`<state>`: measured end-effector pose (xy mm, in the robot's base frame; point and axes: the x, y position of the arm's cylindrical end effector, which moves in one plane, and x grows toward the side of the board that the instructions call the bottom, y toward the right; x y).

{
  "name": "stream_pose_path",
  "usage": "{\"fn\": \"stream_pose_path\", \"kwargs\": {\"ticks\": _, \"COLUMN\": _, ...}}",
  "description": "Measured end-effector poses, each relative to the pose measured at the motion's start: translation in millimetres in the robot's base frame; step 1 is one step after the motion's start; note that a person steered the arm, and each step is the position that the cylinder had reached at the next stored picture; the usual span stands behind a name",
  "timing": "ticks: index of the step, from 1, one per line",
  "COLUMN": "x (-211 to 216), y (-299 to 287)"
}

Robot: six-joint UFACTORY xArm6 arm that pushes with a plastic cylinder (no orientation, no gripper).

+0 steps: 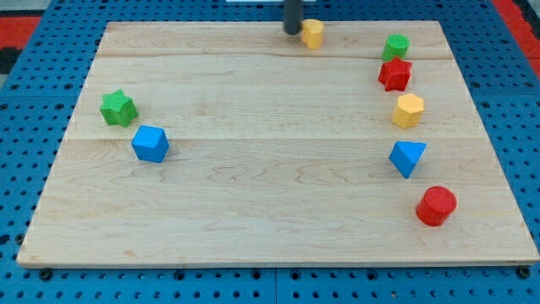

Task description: Move the yellow heart to the top of the green circle

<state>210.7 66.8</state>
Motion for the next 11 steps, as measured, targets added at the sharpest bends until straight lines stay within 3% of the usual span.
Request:
{"fn": "stream_pose_path", "kwargs": {"ticks": 1, "x": 2.1, "y": 26.0}}
{"fn": "stream_pose_path", "kwargs": {"ticks": 3, "x": 25.6, "y": -1.9}}
{"fn": "stream_pose_path", "kwargs": {"ticks": 4, "x": 43.0, "y": 39.8}}
{"fn": "stream_pose_path", "kwargs": {"ticks": 6, "x": 11.0, "y": 40.8}}
{"fn": "stream_pose_path", "kwargs": {"ticks": 7, "x": -6.4, "y": 89.1}}
{"fn": "stream_pose_path", "kwargs": {"ticks": 8, "x": -7.3, "y": 92.1}}
{"fn": "stream_pose_path", "kwargs": {"ticks": 9, "x": -5.3, "y": 38.1}}
{"fn": "stream_pose_path", "kwargs": {"ticks": 10, "x": 17.5, "y": 34.9}}
{"fn": "stream_pose_path", "kwargs": {"ticks": 11, "x": 24.6, "y": 73.5}}
